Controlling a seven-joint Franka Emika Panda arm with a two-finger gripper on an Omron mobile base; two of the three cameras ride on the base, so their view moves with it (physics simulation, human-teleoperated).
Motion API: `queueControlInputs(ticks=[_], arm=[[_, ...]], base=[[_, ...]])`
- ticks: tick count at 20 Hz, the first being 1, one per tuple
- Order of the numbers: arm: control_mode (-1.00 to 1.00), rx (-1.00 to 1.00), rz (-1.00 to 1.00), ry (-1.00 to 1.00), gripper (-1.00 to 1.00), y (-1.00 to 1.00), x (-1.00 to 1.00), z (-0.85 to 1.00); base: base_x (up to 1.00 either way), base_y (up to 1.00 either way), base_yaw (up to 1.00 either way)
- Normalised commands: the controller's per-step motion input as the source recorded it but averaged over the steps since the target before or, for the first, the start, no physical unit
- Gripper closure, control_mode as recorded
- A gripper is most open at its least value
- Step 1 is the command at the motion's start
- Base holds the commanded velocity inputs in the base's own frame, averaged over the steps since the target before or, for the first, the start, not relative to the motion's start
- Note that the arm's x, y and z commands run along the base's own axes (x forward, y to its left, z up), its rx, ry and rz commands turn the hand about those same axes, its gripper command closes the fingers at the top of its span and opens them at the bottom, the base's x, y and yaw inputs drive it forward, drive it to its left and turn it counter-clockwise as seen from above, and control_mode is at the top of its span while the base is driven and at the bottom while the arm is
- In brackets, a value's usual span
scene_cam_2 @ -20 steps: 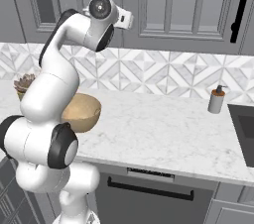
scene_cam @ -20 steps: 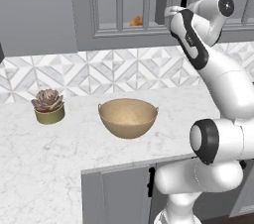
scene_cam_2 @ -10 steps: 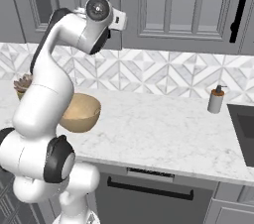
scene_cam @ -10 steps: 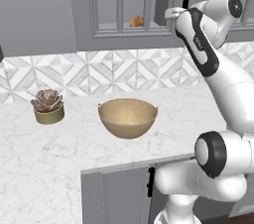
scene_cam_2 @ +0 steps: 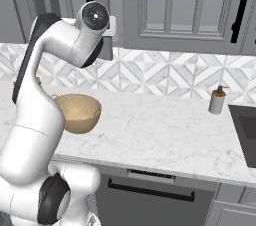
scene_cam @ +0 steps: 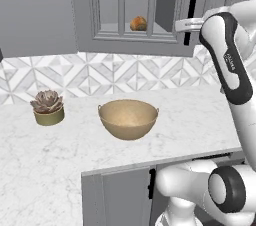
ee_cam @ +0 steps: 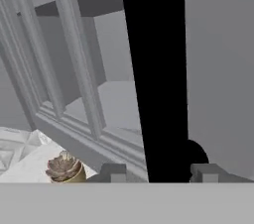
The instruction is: Open the cabinet, pick up the bread from the cabinet and place it in the basket. Then move the basket to the dining counter.
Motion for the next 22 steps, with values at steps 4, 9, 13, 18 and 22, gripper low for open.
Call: queueControlInputs(ticks=[4,9,13,18,22], arm=[[-1.0,-0.1,0.18,0.02,-1.0,0.97,-1.0,-0.02],[-1.0,0.02,0.07,0.05,-1.0,0.21,-1.0,0.01],[-1.0,0.25,0.05,0.0,-1.0,-0.66,-0.93,0.21],[-1.0,0.48,0.01,0.17,-1.0,-0.99,0.12,0.13],[-1.0,0.53,0.1,0.3,-1.0,-0.94,0.59,-0.04]], base=[[0.0,0.0,0.0],[0.0,0.0,0.0],[0.0,0.0,0.0],[0.0,0.0,0.0],[0.0,0.0,0.0]])
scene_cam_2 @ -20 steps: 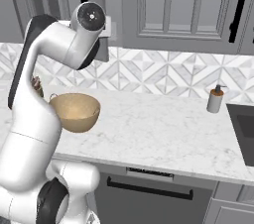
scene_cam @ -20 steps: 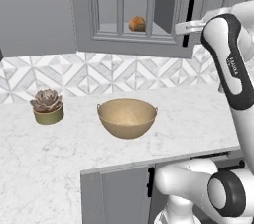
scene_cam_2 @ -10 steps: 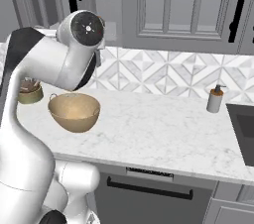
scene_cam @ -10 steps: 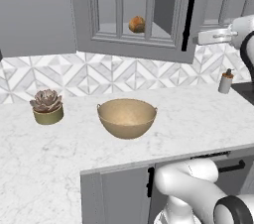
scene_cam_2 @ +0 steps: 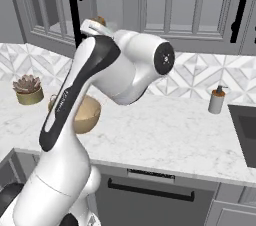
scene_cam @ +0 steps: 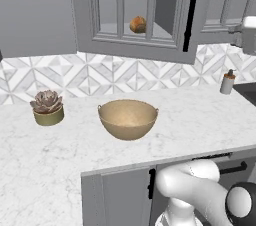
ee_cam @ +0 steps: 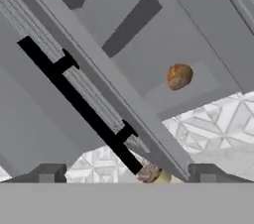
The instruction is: Open the cabinet, pick up the bread from the cabinet and place it in the basket. Then move the basket to the dining counter.
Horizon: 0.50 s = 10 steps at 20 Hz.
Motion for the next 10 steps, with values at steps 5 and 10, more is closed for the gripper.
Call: queueControlInputs(ticks=[5,10], arm=[[-1.0,0.4,0.09,0.37,-1.0,-0.47,0.98,-0.33],[-1.0,0.17,0.08,0.31,-1.0,0.27,1.0,-0.18]], base=[[0.0,0.0,0.0],[0.0,0.0,0.0]])
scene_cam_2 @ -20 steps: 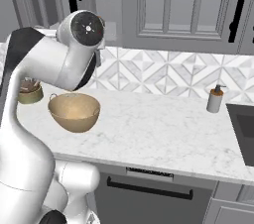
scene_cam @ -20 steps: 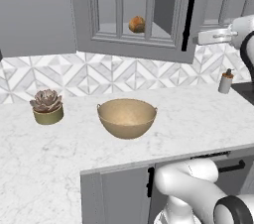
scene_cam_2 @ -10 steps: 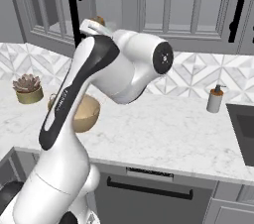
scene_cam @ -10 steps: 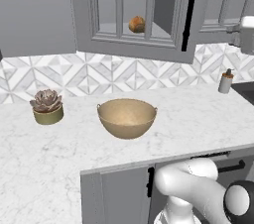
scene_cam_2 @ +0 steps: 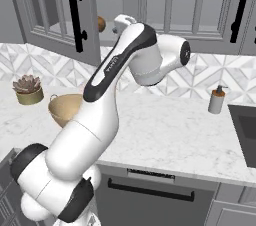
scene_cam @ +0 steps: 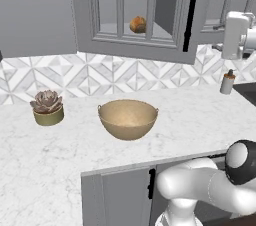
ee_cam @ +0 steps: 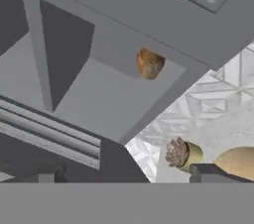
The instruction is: Open the cabinet, pick up the bread from the cabinet and place it in the basket. Then move the basket to the dining counter.
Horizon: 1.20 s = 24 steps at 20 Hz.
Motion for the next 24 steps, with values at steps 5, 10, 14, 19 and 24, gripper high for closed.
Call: queueControlInputs(ticks=[5,10,14,19,24], arm=[[-1.0,0.02,0.18,0.25,-1.0,0.73,0.79,-0.03],[-1.0,-0.02,0.39,0.01,-1.0,0.97,-0.28,0.0],[-1.0,-0.18,0.39,-0.27,-1.0,1.0,-0.96,0.0],[-1.0,-0.17,0.3,-0.19,-1.0,1.0,-1.0,-0.06],[-1.0,-0.25,0.18,-0.15,-1.0,1.0,-0.91,-0.24]], base=[[0.0,0.0,0.0],[0.0,0.0,0.0],[0.0,0.0,0.0],[0.0,0.0,0.0],[0.0,0.0,0.0]])
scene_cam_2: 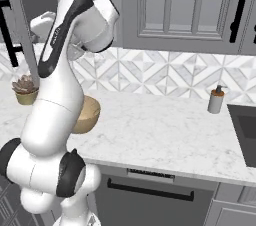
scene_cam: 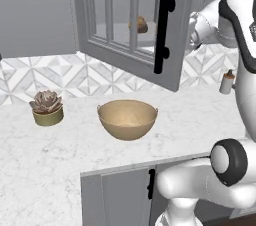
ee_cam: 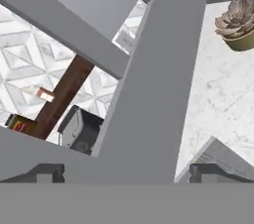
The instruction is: Open the cabinet, pick up the bread from the cabinet and place it in the basket. Then move the basket to the dining counter.
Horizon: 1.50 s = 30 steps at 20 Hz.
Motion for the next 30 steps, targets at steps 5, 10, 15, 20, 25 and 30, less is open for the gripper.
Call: queueControlInputs(ticks=[5,10,15,20,25,30], arm=[[-1.0,-0.29,0.09,-0.12,-1.0,1.0,-0.62,-0.33],[-1.0,-0.26,0.01,-0.12,-1.0,1.0,-0.21,-0.28],[-1.0,-0.08,-0.21,-0.03,-1.0,0.57,0.43,-0.07],[-1.0,-0.08,-0.32,-0.14,-1.0,-0.55,0.72,0.0],[-1.0,-0.21,-0.26,-0.23,-1.0,-0.53,0.79,0.11],[-1.0,-0.16,-0.24,-0.18,-1.0,-0.56,0.84,0.43]], base=[[0.0,0.0,0.0],[0.0,0.0,0.0],[0.0,0.0,0.0],[0.0,0.0,0.0],[0.0,0.0,0.0],[0.0,0.0,0.0]])
